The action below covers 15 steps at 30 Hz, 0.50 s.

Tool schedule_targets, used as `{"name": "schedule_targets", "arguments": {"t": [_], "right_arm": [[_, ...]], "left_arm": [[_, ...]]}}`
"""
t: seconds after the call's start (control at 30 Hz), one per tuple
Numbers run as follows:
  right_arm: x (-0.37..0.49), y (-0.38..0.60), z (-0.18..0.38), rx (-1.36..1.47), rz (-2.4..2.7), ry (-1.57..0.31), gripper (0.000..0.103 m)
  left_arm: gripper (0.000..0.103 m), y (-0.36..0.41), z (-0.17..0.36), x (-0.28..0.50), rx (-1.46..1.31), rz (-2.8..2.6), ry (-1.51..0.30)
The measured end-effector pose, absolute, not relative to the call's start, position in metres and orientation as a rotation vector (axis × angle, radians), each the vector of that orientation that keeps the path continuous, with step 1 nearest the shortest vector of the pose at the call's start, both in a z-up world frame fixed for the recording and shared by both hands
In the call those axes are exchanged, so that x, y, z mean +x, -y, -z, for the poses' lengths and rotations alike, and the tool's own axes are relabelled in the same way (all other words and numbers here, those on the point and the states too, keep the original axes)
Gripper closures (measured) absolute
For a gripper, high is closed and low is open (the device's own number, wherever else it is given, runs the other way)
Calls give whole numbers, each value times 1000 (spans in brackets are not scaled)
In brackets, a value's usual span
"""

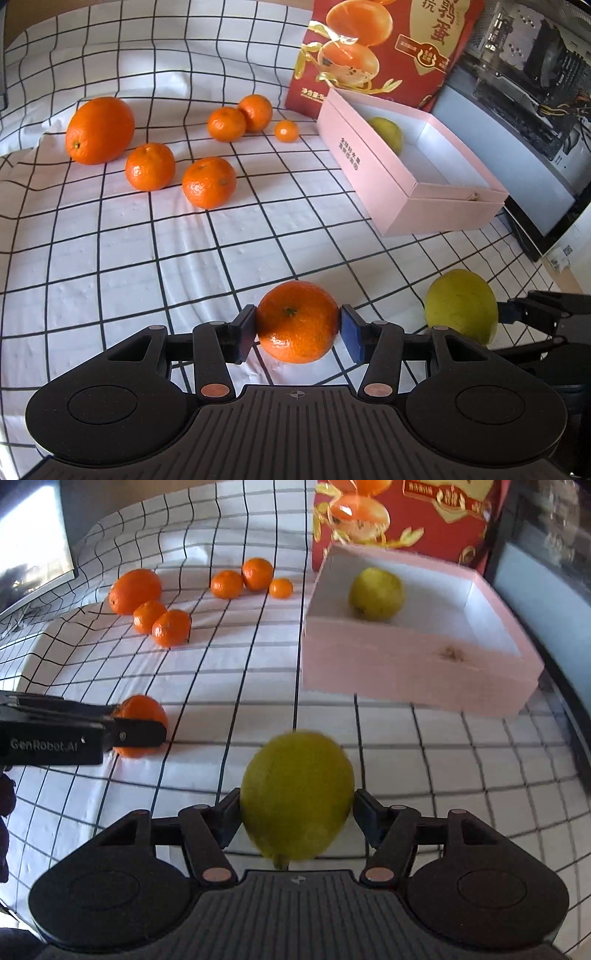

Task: Organize fruits
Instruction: 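Carry both fruits over the pink box and open the left tool to drop the tangerine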

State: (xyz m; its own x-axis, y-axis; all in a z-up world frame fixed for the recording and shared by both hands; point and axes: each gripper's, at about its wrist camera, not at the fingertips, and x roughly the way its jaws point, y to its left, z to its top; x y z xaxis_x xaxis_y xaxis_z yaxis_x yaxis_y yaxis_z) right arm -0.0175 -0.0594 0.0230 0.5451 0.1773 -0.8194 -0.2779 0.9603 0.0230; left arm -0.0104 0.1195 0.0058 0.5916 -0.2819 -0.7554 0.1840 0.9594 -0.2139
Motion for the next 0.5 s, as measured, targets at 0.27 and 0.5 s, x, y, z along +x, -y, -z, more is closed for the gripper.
{"name": "schedule_targets", "arguments": {"t": [0.27,0.5], "right_arm": [[-27,64,-19,-82,-281,-916,21],[-29,63,-15,-61,-313,-923,0]], "left_arm": [[49,-117,-8,-16,-106,273,-900],[49,-116,-8,-20,-113,267,-899]]}}
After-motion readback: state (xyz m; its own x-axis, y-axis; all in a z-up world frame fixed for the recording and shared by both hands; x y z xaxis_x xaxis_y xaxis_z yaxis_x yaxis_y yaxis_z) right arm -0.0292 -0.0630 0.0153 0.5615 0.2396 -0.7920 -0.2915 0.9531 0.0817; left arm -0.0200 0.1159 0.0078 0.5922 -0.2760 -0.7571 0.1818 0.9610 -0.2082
